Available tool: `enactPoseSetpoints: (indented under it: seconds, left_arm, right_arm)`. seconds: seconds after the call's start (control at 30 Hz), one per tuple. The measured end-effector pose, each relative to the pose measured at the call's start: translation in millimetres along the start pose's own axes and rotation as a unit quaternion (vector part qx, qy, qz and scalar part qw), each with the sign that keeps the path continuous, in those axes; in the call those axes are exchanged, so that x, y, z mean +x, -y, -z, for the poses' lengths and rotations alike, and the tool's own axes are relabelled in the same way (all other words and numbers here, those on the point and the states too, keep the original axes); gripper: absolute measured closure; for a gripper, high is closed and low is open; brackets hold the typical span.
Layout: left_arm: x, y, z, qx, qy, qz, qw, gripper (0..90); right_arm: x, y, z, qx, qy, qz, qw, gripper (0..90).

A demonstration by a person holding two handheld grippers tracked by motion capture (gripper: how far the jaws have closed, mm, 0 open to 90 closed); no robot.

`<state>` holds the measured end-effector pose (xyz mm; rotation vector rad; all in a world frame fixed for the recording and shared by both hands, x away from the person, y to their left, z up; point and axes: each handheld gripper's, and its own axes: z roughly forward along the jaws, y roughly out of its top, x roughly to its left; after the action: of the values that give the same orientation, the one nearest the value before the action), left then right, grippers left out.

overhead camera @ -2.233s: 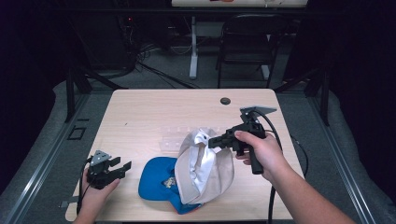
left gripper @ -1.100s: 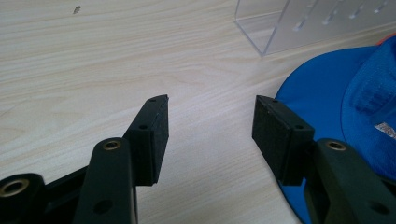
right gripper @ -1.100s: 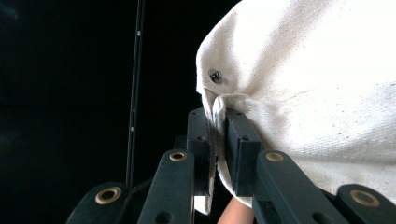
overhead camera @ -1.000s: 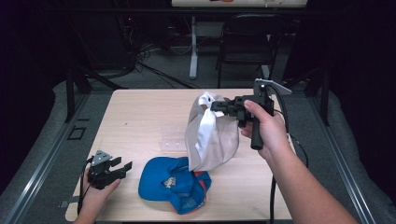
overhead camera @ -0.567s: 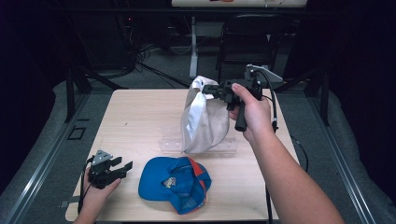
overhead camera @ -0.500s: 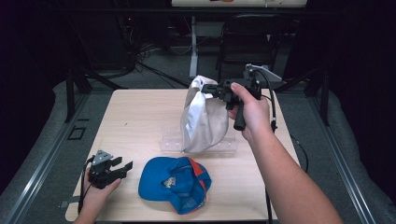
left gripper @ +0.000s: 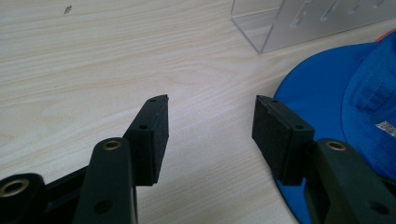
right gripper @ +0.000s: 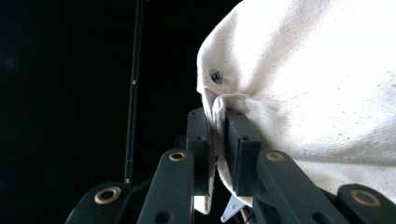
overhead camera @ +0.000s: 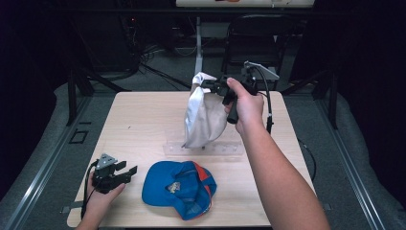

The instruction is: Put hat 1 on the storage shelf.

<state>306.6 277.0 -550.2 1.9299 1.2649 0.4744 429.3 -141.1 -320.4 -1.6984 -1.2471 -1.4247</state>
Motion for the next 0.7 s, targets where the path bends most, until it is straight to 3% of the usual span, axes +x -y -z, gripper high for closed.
enactPoseSetpoints:
  seconds: [0.43,0.7]
  left_arm:
    - [-0.2,-0.6,-0.1,0.003,0.0,-0.005,1.0,46.3]
    - [-1.9,-1.0,-1.0,0.003,0.001,-0.008,1.0,46.2]
  right_arm:
    - [-4.0,-5.0,-21.0,0.002,0.03,0.005,0.9995,81.1]
    - [-5.1,-4.4,-24.2,0.008,0.033,0.009,0.9994,80.9]
